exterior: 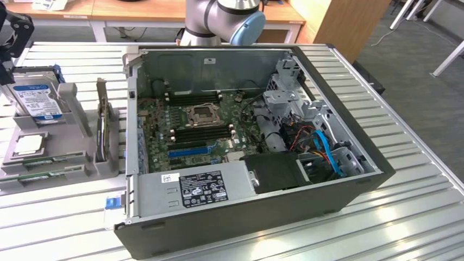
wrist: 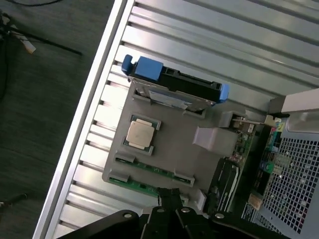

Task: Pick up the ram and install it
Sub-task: 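Pick up the ram and move it above insertion slot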

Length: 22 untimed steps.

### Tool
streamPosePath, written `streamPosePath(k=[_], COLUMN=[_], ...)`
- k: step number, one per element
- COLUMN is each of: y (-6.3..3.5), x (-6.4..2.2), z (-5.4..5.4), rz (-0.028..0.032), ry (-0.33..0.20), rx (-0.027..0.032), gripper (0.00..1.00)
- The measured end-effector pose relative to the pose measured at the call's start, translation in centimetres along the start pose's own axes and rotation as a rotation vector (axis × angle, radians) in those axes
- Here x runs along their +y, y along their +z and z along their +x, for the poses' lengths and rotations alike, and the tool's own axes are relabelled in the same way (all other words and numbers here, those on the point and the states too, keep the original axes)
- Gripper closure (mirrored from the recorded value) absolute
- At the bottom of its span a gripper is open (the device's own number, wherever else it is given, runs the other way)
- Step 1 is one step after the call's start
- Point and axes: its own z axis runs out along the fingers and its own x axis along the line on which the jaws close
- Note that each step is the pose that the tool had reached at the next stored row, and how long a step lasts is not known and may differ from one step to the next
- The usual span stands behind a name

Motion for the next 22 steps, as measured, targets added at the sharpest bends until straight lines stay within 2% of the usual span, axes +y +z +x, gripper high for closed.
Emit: streamPosePath(k=[22], y=[0.16], x=[0.0], z=[0.0], rz=[0.0062], ry=[-0.399], rx=[0.0136], gripper=[0.9])
